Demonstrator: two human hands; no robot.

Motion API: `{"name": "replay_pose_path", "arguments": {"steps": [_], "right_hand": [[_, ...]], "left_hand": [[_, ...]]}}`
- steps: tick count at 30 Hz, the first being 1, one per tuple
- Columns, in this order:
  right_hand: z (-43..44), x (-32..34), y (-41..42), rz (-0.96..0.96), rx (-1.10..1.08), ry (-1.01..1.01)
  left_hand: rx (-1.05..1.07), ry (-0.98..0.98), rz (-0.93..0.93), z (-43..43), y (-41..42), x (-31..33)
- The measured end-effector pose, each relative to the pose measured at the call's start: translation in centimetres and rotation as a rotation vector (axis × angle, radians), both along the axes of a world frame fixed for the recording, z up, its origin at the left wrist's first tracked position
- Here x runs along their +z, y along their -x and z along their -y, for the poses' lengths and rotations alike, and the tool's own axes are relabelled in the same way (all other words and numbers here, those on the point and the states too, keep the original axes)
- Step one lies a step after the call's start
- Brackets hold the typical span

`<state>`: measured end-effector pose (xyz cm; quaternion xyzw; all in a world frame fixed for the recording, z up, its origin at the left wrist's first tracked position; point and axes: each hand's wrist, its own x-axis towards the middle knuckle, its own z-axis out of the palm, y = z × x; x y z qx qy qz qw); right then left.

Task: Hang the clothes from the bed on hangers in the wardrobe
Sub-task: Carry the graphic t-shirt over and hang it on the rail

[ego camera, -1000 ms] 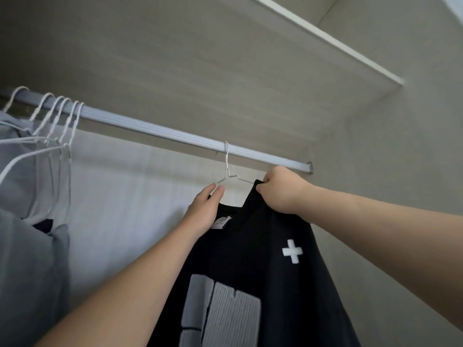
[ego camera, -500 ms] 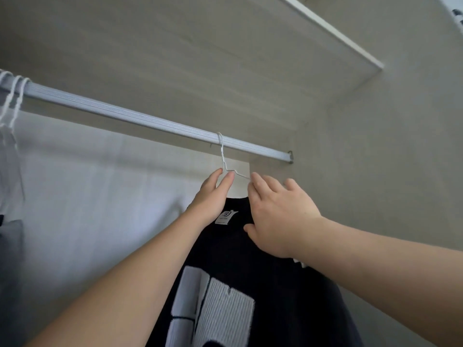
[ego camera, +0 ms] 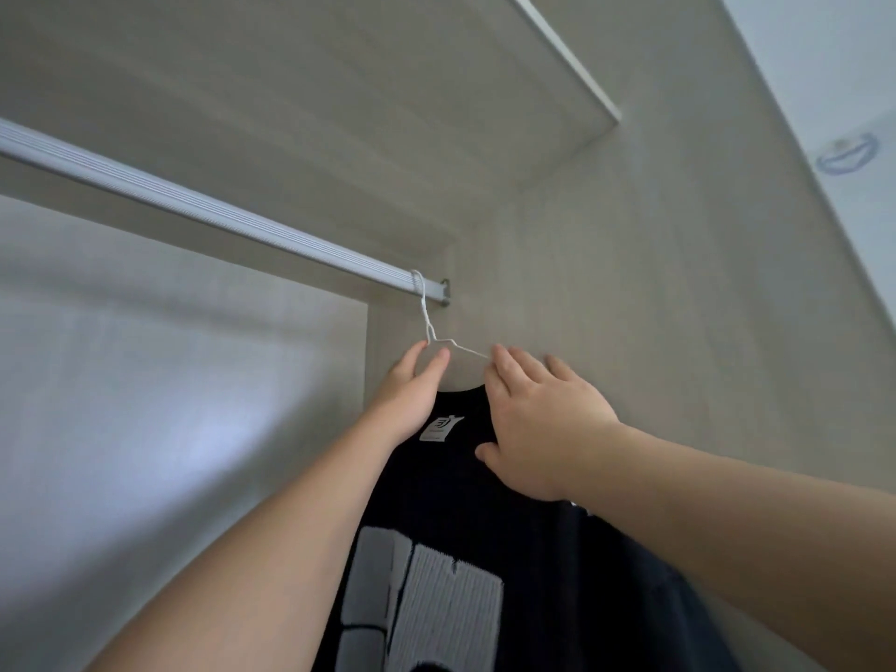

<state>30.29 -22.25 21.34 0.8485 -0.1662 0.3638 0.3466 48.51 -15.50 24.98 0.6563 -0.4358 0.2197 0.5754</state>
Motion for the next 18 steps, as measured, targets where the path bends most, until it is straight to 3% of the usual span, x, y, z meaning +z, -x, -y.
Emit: {"name": "replay_pose_path", "arguments": {"steps": [6, 18], "right_hand": [[2.8, -0.8, -0.3, 0.020, -0.045, 0.157], [2.6, -2.0, -0.5, 0.034, -0.033, 0.148]], "left_hand": [[0.009, 0.026, 0.005, 4.3, -1.1, -0.7], [0.084, -0.044, -0.045, 3.5, -1.5, -0.9]]}}
